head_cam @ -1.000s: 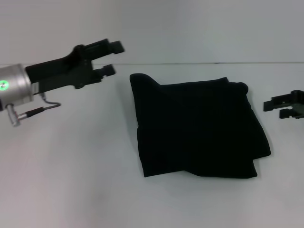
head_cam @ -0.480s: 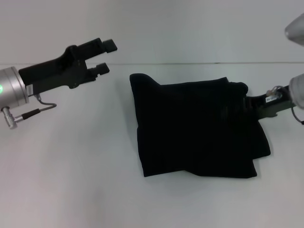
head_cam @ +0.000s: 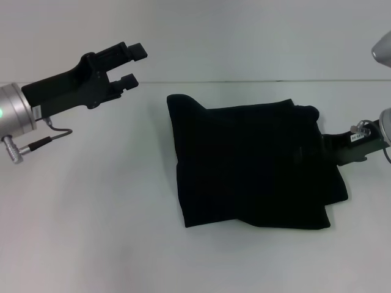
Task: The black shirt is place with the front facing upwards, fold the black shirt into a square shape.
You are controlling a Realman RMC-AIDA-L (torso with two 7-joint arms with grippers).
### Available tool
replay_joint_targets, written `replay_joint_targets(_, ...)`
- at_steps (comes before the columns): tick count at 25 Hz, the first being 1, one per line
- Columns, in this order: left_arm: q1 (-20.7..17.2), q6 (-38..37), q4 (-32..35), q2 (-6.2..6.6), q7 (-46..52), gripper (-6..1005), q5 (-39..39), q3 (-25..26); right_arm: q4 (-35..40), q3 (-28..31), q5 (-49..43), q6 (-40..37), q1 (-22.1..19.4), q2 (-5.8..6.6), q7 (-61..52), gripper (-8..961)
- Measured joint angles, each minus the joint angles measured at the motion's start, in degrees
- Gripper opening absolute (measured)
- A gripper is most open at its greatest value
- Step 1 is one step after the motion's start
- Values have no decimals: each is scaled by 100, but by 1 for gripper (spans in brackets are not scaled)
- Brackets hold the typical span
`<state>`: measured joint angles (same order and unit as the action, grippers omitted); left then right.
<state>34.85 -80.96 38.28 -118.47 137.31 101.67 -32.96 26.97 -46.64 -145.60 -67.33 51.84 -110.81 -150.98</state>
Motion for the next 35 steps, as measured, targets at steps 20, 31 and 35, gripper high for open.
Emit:
replay_joint_targets(20,39,139,-140,-18,-12,843,2,1,218,142,30,-151,-69,-224,60,703)
replay_joint_targets(31,29,200,-143,-18,-12,843,-2,0,196,208,179,47,-20,-310,183,703)
replay_joint_targets(35,10,220,-145,-18,-12,843,-8,1,182,175,181,152,-36,-412,225,704)
